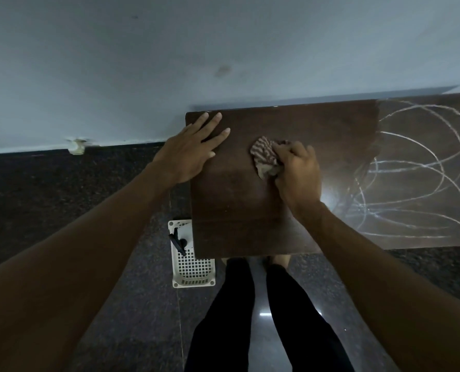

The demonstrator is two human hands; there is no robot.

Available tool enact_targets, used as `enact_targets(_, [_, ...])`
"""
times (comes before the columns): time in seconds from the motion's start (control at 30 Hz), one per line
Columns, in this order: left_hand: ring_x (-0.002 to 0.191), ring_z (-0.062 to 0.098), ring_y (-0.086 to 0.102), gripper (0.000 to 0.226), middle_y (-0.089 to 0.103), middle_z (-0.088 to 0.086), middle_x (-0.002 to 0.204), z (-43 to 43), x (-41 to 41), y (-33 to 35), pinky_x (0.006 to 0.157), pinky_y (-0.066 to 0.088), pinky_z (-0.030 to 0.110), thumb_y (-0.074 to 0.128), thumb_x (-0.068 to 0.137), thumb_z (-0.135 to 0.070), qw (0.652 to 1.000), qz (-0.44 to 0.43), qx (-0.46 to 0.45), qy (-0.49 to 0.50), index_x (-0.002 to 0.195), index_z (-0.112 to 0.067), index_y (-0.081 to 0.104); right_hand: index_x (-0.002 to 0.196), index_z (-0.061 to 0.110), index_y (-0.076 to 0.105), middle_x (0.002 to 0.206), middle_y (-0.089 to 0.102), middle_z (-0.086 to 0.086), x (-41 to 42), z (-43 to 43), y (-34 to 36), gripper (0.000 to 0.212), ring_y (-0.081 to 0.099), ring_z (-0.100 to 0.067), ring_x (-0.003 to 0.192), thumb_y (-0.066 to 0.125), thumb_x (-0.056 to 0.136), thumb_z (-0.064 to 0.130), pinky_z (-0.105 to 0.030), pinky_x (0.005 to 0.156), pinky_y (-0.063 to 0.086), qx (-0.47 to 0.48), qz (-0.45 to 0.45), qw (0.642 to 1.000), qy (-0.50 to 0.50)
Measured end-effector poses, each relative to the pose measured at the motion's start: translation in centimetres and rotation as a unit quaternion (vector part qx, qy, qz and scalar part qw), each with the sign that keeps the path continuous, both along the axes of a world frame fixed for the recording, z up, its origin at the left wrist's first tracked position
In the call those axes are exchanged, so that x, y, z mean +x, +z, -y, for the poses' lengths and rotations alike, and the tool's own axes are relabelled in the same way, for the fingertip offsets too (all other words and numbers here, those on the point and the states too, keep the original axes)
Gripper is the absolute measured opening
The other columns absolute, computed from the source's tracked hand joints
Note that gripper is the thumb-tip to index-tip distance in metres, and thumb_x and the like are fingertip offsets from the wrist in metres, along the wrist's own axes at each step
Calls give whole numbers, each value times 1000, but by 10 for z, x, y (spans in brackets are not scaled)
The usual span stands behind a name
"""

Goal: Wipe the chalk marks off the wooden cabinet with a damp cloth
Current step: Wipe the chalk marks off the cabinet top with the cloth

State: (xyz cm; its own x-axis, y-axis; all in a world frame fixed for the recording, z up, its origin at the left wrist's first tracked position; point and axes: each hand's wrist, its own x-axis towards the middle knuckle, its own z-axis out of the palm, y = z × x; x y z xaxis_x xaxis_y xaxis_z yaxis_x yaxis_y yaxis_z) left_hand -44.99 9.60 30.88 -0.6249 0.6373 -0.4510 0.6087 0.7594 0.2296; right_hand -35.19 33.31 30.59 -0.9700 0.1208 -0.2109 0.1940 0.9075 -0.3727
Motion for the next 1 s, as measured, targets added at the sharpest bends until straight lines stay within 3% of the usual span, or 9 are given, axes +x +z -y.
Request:
enact_targets(0.13, [157,25,-6,64,-7,1,170,9,-1,-8,118,31,44,41,107,-17,999,-11,38,-2,162,-28,10,128,14,61,123,57,-9,10,45,1,56,50,-30,107,72,74,3,-41,81,54,2,15,999,40])
enact_targets(0.2, [157,25,-5,66,-6,1,170,11,0,-13,119,29,45,43,106,-13,999,-11,48,3,162,-28,11,129,17,59,123,56,-6,37,68,2,64,51,-28,107,75,68,4,-39,82,53,-17,32,996,86])
enact_targets(0.3, [157,25,-4,75,-3,1,170,12,2,-19,123,26,47,50,101,-5,998,-12,60,16,161,-28,12,119,15,66,113,60,-4,90,93,0,65,55,-25,95,83,56,7,-36,70,56,-43,28,987,149])
enact_targets(0.4, [157,24,-7,84,-6,-1,170,13,4,-24,125,21,46,54,97,1,998,-5,62,29,161,-30,9,114,14,71,108,64,-1,129,88,-5,68,47,-21,91,84,48,6,-31,62,54,-65,9,979,192])
enact_targets(0.53, [157,23,-5,85,-3,-1,170,15,8,-28,125,23,44,55,96,1,996,-16,82,38,161,-30,11,119,16,68,110,63,-2,119,61,-10,67,55,-25,95,86,55,9,-37,67,58,-56,18,974,217])
enact_targets(0.67, [157,24,-2,85,-1,-1,170,16,12,-29,122,26,40,52,95,5,994,-27,96,48,161,-28,12,121,13,67,107,62,-8,62,40,-3,64,46,-23,95,79,60,2,-34,66,53,-20,2,990,137])
enact_targets(0.83, [156,20,-8,80,-5,-2,170,15,10,-29,128,12,40,43,97,5,992,2,104,65,162,-24,6,127,15,65,112,62,-10,-24,41,-6,50,53,-30,97,67,79,0,-39,75,54,-7,-21,1000,10])
enact_targets(1.0, [156,14,-3,76,1,-5,170,15,2,-23,127,8,32,36,96,7,984,57,137,101,162,-18,8,127,19,65,113,61,-6,-29,62,-9,46,51,-27,100,64,84,1,-33,75,50,0,-25,999,-41])
